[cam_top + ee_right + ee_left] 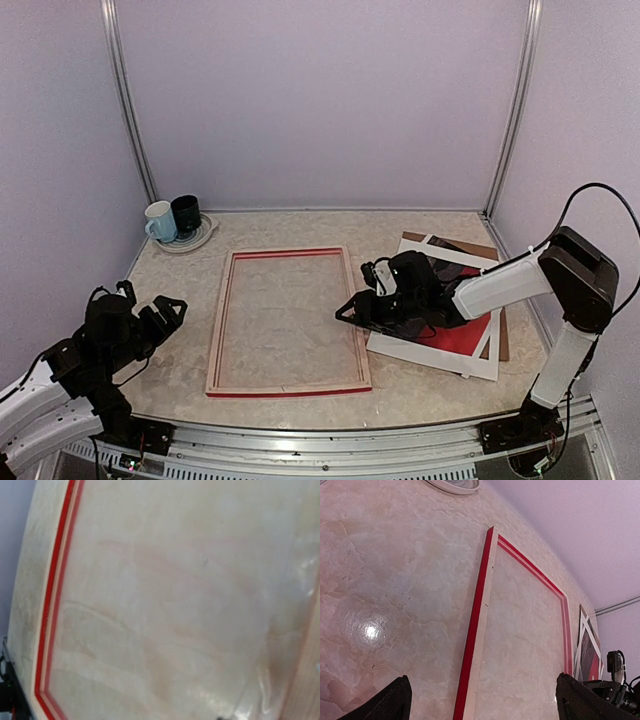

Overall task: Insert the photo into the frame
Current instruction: Place the glass panel at the frame body, then adjust the glass panel in the frame body.

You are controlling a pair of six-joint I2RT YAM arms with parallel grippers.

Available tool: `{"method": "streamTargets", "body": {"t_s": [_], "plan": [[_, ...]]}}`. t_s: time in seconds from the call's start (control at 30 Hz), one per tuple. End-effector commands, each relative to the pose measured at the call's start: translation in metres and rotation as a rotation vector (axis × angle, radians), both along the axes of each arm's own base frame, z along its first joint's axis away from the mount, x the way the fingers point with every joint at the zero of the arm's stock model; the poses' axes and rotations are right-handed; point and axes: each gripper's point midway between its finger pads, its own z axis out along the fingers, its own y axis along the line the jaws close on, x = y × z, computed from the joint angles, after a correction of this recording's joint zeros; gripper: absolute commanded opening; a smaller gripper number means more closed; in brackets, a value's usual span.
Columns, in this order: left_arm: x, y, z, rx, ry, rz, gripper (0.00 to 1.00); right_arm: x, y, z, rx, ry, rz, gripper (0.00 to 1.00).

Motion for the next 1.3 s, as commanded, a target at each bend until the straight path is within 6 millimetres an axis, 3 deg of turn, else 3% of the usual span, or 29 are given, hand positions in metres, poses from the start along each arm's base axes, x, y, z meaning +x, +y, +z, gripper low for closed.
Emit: {"method": "streamTargets", "body": {"t_s": [0.0,0.37,0.53,0.67,1.0,1.27], "plan": [[-0.001,0.001,-0.005,0.008,0.006,0.0,0.99,0.009,-0.004,0.004,-0.054,-0.029,-0.01,0.49],[-0.001,0.0,-0.007,0.008,0.008,-0.002,0.99,0.017,-0.025,0.013,-0.21,-0.095,-0.065,0.68],[0.0,-0.001,-0.008,0.007,0.008,-0.003,0.99,0.022,-0.038,0.021,-0.27,-0.137,-0.099,0.7],[0.001,-0.003,-0.009,0.004,0.009,-0.008,0.99,0.029,-0.045,0.022,-0.332,-0.162,-0.129,0.65],[0.005,-0.007,-0.023,0.027,0.027,-0.021,0.99,0.069,-0.064,0.018,-0.634,-0.245,-0.233,0.52],[0.013,-0.016,-0.035,0.043,0.046,-0.045,0.99,0.086,-0.056,-0.01,-0.766,-0.243,-0.214,0.43]]}}
